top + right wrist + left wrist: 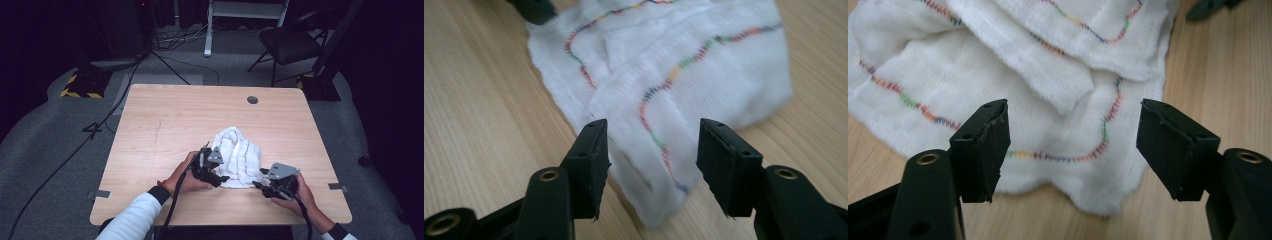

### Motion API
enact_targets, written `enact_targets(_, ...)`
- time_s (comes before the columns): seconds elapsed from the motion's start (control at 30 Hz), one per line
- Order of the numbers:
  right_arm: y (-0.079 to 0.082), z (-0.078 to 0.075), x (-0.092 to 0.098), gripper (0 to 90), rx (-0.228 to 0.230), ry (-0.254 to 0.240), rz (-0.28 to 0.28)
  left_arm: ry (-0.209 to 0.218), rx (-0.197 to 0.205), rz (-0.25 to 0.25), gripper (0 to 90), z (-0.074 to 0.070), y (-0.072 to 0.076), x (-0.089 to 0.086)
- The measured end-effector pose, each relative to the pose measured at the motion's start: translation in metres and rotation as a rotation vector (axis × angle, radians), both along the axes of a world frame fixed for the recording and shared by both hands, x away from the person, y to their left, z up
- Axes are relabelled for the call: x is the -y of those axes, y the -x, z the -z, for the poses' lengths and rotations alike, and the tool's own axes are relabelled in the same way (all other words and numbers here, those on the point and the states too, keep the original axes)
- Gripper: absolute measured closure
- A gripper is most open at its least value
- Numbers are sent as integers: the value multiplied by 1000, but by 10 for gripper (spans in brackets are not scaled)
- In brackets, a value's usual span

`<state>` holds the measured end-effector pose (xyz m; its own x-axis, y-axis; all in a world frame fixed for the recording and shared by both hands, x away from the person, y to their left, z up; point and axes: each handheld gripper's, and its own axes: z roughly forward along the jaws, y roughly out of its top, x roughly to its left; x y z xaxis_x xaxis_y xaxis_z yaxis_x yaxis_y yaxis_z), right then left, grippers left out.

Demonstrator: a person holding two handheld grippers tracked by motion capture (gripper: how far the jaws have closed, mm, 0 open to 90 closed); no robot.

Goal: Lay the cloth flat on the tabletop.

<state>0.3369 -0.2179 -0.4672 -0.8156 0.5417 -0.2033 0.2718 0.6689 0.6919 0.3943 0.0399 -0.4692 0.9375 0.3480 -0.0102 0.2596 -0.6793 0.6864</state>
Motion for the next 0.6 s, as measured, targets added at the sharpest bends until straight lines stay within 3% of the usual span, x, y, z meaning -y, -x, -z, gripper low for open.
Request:
enact_targets(0.03,-2,2,-12,470,5,18,-24,1,4,7,361,1,-2,3)
enact_targets(0.1,-3,3,-17,472,2,30,-29,-22,22,20,383,3,-7,9)
enact_targets(0.17,-6,7,-24,488,-2,54,-34,-38,0,31,520,8,-13,13)
enact_targets(0.23,-11,11,-27,539,-15,77,-33,-62,7,53,598,12,-19,14)
enact_targets(0.27,-15,14,-26,617,-18,95,-23,-83,12,49,652,14,-21,14)
enact_targets(0.33,-16,15,-24,662,-21,101,-20,-77,-9,57,704,17,-25,12)
enact_targets(0.37,-19,16,-19,734,-28,102,-7,-68,-11,57,741,18,-26,11)
enact_targets(0.47,-21,13,-9,797,-22,82,25,-72,3,60,793,16,-26,9)
enact_targets(0.5,-21,13,-9,797,-22,82,25,-72,8,56,793,15,-26,9)
enact_targets(0.6,-21,2,14,826,-8,31,93,-60,15,33,749,12,-26,4)
